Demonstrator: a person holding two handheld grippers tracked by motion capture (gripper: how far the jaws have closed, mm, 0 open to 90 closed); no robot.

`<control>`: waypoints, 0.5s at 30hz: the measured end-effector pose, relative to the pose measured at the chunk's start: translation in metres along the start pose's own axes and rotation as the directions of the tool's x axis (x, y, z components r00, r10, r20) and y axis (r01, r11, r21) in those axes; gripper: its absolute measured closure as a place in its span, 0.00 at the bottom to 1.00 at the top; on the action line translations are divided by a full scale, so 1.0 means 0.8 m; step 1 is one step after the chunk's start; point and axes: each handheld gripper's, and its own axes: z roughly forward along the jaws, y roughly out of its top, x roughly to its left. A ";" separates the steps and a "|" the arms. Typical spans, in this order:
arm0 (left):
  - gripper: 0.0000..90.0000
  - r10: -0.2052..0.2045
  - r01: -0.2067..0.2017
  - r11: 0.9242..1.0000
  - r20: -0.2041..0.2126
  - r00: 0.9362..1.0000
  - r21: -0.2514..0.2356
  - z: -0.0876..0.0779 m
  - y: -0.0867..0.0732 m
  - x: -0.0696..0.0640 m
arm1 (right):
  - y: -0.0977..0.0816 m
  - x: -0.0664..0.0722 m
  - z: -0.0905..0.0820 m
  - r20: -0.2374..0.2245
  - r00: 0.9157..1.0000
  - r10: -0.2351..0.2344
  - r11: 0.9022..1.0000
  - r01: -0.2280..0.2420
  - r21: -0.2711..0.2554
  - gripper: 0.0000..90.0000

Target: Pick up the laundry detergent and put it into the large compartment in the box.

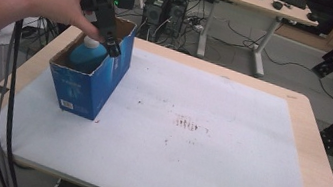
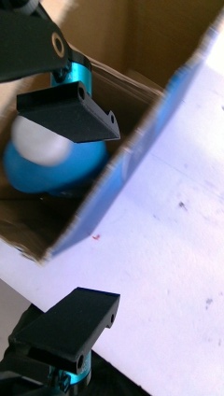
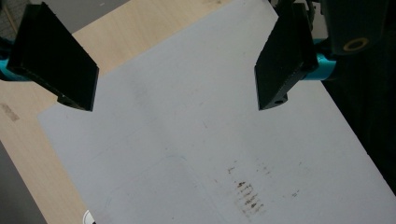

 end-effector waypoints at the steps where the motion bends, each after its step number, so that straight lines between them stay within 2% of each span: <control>1: 0.20 0.015 -0.015 1.000 0.006 1.000 0.004 0.003 0.008 -0.004 | -0.001 0.001 -0.001 0.003 1.000 0.006 1.000 -0.006 0.001 0.14; 2: 0.20 0.019 -0.019 1.000 0.011 1.000 0.001 0.006 0.013 -0.007 | -0.001 0.001 -0.001 0.003 1.000 0.006 1.000 -0.006 0.001 0.14; 3: 0.20 0.045 -0.045 0.999 0.022 0.999 0.010 0.011 0.026 -0.013 | -0.002 0.003 -0.002 0.008 1.000 0.010 1.000 -0.010 0.002 0.14; 4: 0.20 0.045 -0.045 0.999 0.022 0.999 0.010 0.011 0.026 -0.013 | -0.002 0.003 -0.002 0.008 1.000 0.010 1.000 -0.010 0.002 0.14; 5: 0.20 0.063 -0.063 0.998 0.029 0.998 0.012 0.017 0.038 -0.019 | -0.002 0.004 -0.003 0.011 1.000 0.011 1.000 -0.011 0.000 0.14; 7: 0.20 0.078 -0.078 0.997 0.034 0.996 0.015 0.021 0.046 -0.022 | -0.006 0.007 -0.006 0.019 1.000 0.014 1.000 -0.014 -0.005 0.14; 15: 0.20 0.150 -0.153 0.988 0.065 0.986 0.036 0.045 0.090 -0.047 | -0.017 0.010 -0.008 0.032 0.999 0.033 0.999 -0.033 -0.005 0.14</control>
